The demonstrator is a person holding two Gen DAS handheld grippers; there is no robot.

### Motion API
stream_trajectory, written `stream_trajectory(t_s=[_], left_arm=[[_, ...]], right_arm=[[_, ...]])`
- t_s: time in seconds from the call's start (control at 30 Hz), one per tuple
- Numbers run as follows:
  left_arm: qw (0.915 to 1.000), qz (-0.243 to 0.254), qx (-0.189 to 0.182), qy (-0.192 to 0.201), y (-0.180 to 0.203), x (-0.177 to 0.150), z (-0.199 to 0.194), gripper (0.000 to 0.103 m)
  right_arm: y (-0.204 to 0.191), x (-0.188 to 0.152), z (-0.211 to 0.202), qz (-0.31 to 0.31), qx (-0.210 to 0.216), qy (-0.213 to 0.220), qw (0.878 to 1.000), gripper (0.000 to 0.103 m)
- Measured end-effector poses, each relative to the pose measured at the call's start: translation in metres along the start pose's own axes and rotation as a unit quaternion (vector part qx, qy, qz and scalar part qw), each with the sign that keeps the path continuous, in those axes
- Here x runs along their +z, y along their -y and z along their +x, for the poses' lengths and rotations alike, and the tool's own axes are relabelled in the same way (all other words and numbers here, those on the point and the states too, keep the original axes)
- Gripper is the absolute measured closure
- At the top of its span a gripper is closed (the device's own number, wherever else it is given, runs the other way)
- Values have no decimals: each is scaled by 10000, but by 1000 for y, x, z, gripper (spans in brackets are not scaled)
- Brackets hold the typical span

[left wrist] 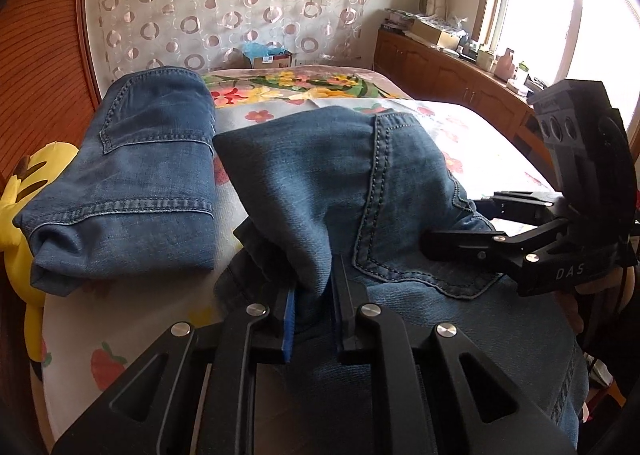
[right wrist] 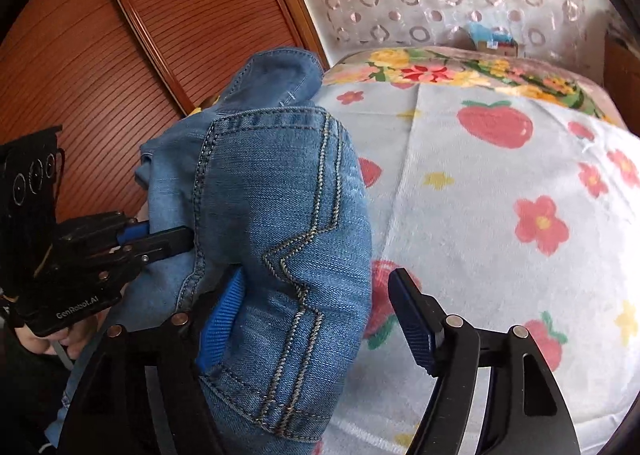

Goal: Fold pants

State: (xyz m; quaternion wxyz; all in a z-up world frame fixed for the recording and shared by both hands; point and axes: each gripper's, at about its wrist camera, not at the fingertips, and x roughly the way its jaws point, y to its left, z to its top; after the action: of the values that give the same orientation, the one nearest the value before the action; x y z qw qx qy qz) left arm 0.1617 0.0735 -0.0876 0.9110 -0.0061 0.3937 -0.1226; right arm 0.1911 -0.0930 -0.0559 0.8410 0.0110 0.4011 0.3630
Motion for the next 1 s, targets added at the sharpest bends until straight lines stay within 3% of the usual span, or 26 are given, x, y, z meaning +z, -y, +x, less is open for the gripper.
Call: stream_trajectory(t_s=[0.03, 0.2, 0.37, 0.6, 0.83, 1.0], left_arm=[[10000, 3, -4, 15, -1, 0, 0, 88], [9995, -123, -223, 177, -2, 2, -16, 91], [9956, -342, -262, 833, -17, 18, -67, 91], [9820, -559, -10, 1804, -63, 52, -146, 91], [9710, -685, 736, 2167, -123, 92, -188, 91], [9662, -641, 1237, 2168, -165, 121, -188, 91]], right_arm=[[1, -2, 0, 69, 241, 10, 9997, 47], [-13, 9, -17, -58, 399, 151, 9991, 78], [-67, 47, -53, -774, 442, 448, 9950, 82], [-133, 123, -72, -1529, 618, 767, 9833, 82], [-178, 205, -30, -1769, 1236, 862, 9726, 82], [-158, 242, 21, -1300, 1900, 1032, 9676, 82]])
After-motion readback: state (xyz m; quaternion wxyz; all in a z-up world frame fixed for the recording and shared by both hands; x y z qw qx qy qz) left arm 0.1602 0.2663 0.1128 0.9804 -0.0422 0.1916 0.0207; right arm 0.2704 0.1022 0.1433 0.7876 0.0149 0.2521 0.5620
